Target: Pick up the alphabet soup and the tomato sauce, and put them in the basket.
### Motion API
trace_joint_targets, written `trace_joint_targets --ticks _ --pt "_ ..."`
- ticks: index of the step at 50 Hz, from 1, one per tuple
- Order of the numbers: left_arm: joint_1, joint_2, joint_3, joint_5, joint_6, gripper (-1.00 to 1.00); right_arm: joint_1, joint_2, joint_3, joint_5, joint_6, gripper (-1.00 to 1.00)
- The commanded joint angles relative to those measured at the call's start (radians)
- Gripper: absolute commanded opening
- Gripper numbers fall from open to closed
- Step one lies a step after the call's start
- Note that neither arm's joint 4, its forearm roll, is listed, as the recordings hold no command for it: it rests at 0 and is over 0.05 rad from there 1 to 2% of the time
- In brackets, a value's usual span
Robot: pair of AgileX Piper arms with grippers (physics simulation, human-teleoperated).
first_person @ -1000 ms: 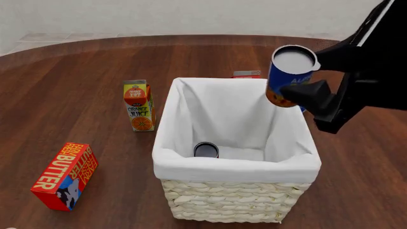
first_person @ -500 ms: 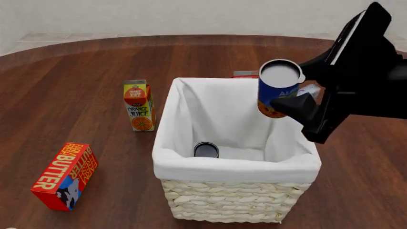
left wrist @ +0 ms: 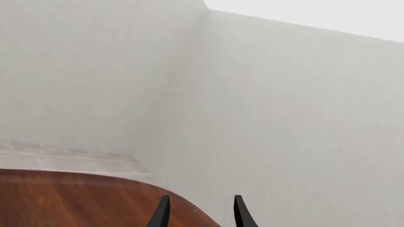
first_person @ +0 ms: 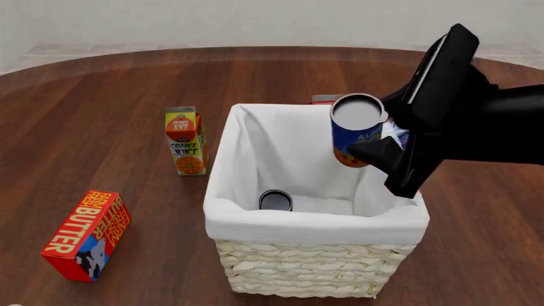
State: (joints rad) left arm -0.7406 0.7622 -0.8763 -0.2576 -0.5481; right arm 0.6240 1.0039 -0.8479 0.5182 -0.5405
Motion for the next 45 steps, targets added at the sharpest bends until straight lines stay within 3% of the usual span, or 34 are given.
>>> trace_joint_targets --ticks 1,37,38,45 --pt "0.003 0.007 0.004 -0.008 -0.004 1.00 0.006 0.034 -0.006 -0.018 0.007 -1.00" --pt "0.018 0.003 0.017 -0.022 -0.012 1.00 0.027 0.082 -0.015 -0.029 -0.015 -1.00" --pt "0.020 0.004 0.018 -0.023 -0.013 1.00 0.029 0.081 -0.014 -0.029 -0.019 1.00" --pt "0.020 -0.001 0.019 -0.021 -0.012 1.00 0.031 0.080 -0.020 -0.027 -0.020 1.00"
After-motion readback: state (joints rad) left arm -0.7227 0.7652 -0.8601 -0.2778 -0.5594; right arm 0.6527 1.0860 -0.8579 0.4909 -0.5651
